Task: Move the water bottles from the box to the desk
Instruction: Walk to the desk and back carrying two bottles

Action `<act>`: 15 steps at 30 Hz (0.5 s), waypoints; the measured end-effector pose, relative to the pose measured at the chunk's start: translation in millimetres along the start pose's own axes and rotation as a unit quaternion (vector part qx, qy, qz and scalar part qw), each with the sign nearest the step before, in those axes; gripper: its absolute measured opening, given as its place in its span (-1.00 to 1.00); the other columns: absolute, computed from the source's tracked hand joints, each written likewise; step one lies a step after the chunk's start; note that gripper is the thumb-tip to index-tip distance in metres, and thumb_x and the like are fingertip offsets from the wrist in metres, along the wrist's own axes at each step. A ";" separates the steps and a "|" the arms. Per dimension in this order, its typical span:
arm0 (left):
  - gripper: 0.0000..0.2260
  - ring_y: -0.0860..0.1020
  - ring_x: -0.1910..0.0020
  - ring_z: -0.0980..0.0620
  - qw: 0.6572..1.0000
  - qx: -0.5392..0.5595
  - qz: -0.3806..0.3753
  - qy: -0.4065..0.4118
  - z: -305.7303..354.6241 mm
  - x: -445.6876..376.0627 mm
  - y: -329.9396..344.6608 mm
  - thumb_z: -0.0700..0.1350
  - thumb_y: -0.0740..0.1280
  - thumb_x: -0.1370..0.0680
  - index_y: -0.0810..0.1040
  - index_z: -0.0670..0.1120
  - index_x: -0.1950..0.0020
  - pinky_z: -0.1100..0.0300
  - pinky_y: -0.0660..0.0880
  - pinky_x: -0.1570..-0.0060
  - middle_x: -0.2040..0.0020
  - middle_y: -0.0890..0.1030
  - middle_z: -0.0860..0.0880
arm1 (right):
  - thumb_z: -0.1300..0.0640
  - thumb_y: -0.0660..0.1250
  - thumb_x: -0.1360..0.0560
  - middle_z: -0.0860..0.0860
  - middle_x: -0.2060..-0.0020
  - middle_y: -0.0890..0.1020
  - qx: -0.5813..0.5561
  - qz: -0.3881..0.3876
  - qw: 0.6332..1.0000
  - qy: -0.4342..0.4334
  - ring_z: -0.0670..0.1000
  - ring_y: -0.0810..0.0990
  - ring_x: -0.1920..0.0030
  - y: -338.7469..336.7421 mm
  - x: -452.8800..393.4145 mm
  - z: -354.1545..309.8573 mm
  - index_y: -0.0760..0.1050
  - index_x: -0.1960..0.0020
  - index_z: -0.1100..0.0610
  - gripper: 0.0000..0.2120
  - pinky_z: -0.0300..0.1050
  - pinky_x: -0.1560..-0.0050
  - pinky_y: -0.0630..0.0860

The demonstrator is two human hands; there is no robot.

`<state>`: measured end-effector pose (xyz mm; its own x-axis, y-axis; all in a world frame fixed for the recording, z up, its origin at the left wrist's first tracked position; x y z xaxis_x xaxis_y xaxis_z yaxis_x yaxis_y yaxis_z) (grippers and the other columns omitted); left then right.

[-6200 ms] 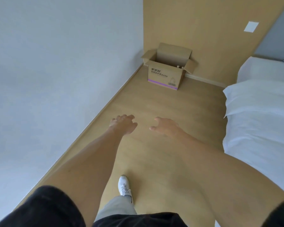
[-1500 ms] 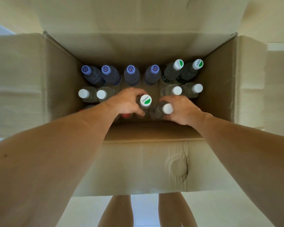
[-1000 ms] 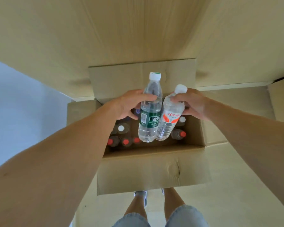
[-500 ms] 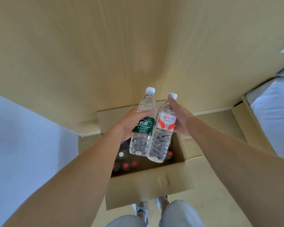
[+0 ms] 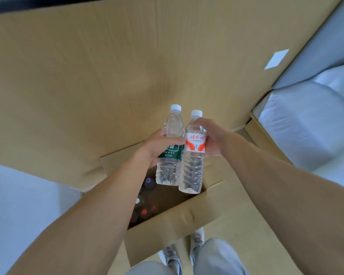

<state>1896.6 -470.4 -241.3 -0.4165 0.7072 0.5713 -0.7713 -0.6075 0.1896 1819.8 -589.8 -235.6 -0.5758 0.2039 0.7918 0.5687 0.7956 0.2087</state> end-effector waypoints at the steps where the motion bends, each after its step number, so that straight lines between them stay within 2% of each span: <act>1: -0.61 0.68 -0.01 -0.24 1.000 -0.003 -0.001 -0.004 3.4 0.3 5.4 -0.21 0.55 -0.41 0.57 -0.10 -0.21 -0.18 0.63 0.02 -0.06 0.69 -0.26 | 0.19 0.39 -0.34 0.15 0.04 0.66 -0.006 -0.011 1.000 -0.010 0.18 0.66 0.01 -3.6 7.1 -1.7 0.46 -0.08 0.12 -0.67 0.23 -0.27 0.45; 4: -0.65 0.69 0.08 -0.19 1.000 -0.005 -0.013 -0.005 15.3 0.8 26.1 -0.25 0.52 -0.45 0.56 -0.14 -0.21 -0.04 0.62 0.16 -0.04 0.69 -0.28 | 0.21 0.33 -0.44 0.16 0.11 0.68 -0.038 -0.029 0.998 -0.033 0.17 0.67 0.09 -16.7 29.9 -5.1 0.48 -0.04 0.15 -0.82 0.15 -0.12 0.54; 6: -0.67 0.69 0.12 -0.18 1.000 -0.011 -0.023 -0.001 23.4 0.2 44.1 -0.25 0.51 -0.46 0.56 -0.14 -0.19 -0.04 0.63 0.18 -0.02 0.69 -0.27 | 0.17 0.33 -0.54 0.18 0.07 0.70 -0.057 -0.020 0.996 -0.058 0.17 0.69 0.07 -30.8 44.7 -7.8 0.50 -0.12 0.19 -0.82 0.13 -0.08 0.57; 8: -0.70 0.69 0.16 -0.17 1.000 -0.008 -0.028 -0.001 29.6 -0.6 62.3 -0.24 0.50 -0.46 0.56 -0.14 -0.17 -0.04 0.64 0.18 0.05 0.69 -0.24 | 0.07 0.40 -0.56 0.19 -0.03 0.70 -0.079 0.003 0.994 -0.075 0.18 0.69 -0.04 -48.4 55.4 -6.7 0.50 -0.23 0.21 -0.68 0.16 -0.16 0.57; 11: -0.66 0.69 0.17 -0.16 0.999 -0.014 -0.049 0.004 38.5 -0.6 99.8 -0.21 0.52 -0.46 0.55 -0.15 -0.20 -0.03 0.64 0.20 0.05 0.70 -0.22 | -0.13 0.42 -0.49 0.20 -0.08 0.69 -0.117 0.020 0.988 -0.094 0.17 0.68 -0.10 -77.8 77.9 -4.6 0.51 -0.25 0.20 -0.50 0.18 -0.24 0.55; 15: -0.59 0.69 0.06 -0.20 0.994 -0.031 -0.102 0.010 45.5 2.7 163.5 -0.20 0.53 -0.45 0.52 -0.11 -0.25 -0.12 0.64 0.01 -0.01 0.71 -0.23 | -0.30 0.44 -0.34 0.22 -0.25 0.62 -0.149 0.027 0.984 -0.090 0.22 0.59 -0.28 -125.3 110.8 9.3 0.49 -0.38 0.18 -0.22 0.25 -0.34 0.46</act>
<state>1791.3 -584.3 -172.4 -0.2572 0.8207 0.5101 -0.8690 -0.4274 0.2494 1679.2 -661.6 -179.4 -0.6194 0.3607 0.6973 0.7333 0.5831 0.3497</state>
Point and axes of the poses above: each hand's wrist, its own x-axis away from the middle knuckle, its own y-axis out of the palm, z = x × y, the point moved 9 cm from there along -x, towards the middle knuckle
